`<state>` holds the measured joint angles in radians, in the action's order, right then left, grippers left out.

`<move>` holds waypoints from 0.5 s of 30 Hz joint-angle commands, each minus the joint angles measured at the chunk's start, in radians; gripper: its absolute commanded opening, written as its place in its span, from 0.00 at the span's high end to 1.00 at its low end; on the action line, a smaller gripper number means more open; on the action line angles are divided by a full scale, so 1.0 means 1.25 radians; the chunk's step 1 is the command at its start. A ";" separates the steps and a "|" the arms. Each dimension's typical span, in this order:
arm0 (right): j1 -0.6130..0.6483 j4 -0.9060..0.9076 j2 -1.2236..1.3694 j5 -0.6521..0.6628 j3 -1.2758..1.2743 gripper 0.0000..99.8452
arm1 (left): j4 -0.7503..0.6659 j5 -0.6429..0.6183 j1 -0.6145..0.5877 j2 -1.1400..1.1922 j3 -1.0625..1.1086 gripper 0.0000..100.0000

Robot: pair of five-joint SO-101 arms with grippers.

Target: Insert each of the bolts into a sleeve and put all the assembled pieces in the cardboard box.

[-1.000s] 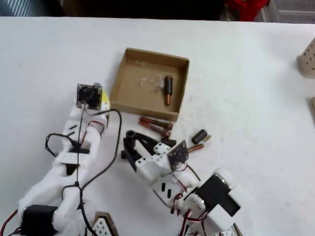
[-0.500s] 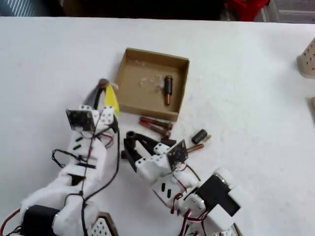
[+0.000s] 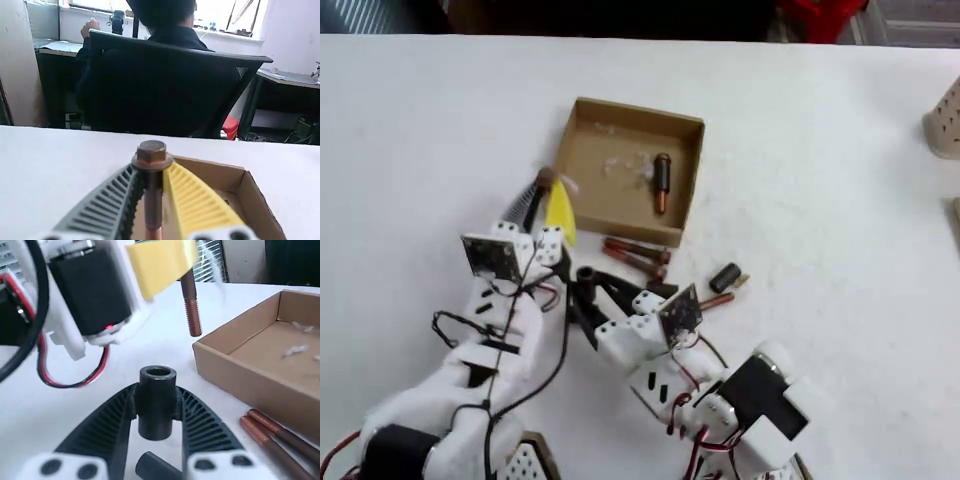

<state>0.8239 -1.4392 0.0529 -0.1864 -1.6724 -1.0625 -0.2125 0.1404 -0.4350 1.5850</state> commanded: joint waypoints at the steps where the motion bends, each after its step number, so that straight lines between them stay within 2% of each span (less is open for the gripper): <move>1: 0.004 0.001 -0.001 0.001 0.005 0.98 | 0.173 -0.092 0.009 -0.129 -0.036 0.98; 5: 0.004 0.001 -0.001 0.001 0.005 0.98 | 0.475 -0.137 0.006 -0.267 -0.114 0.98; 8: 0.004 0.001 -0.001 0.001 0.005 0.98 | 0.627 -0.141 0.028 -0.368 -0.139 0.98; 11: 0.004 0.001 -0.001 0.001 0.004 0.98 | 0.689 -0.140 0.068 -0.445 -0.137 0.98; 15: 0.008 0.001 -0.001 0.001 0.001 0.98 | 0.701 -0.137 0.107 -0.499 -0.136 0.98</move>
<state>0.8239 -1.4392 0.0529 -0.1864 -1.6724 -0.1972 -0.3767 0.2217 -0.9689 1.4822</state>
